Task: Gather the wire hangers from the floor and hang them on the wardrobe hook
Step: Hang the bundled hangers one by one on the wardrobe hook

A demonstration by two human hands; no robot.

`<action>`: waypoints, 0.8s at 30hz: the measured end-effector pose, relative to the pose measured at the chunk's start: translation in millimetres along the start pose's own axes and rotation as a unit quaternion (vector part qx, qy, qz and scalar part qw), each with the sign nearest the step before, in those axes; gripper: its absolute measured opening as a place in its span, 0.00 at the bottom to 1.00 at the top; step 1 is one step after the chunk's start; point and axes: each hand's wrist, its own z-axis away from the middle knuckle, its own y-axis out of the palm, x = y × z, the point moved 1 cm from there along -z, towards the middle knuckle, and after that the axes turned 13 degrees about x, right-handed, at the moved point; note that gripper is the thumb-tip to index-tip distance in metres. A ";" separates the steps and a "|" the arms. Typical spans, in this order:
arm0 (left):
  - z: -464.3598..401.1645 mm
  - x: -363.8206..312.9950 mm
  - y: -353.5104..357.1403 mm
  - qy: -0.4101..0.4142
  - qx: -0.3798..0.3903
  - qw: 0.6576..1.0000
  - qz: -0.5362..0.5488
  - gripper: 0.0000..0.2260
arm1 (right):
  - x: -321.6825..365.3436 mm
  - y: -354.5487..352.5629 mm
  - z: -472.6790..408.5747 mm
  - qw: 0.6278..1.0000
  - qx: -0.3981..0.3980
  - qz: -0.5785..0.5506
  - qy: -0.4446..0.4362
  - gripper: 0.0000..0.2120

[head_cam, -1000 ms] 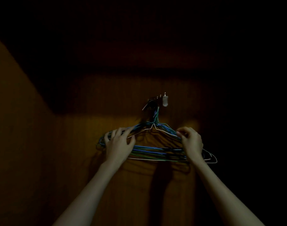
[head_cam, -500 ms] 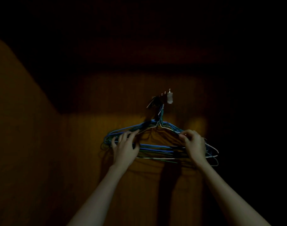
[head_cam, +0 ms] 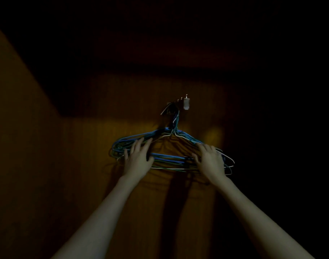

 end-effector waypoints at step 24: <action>163.4 -124.6 15.1 0.222 0.108 0.966 0.080 0.22 | -18.5 -104.1 255.7 0.968 0.124 0.100 0.192 0.26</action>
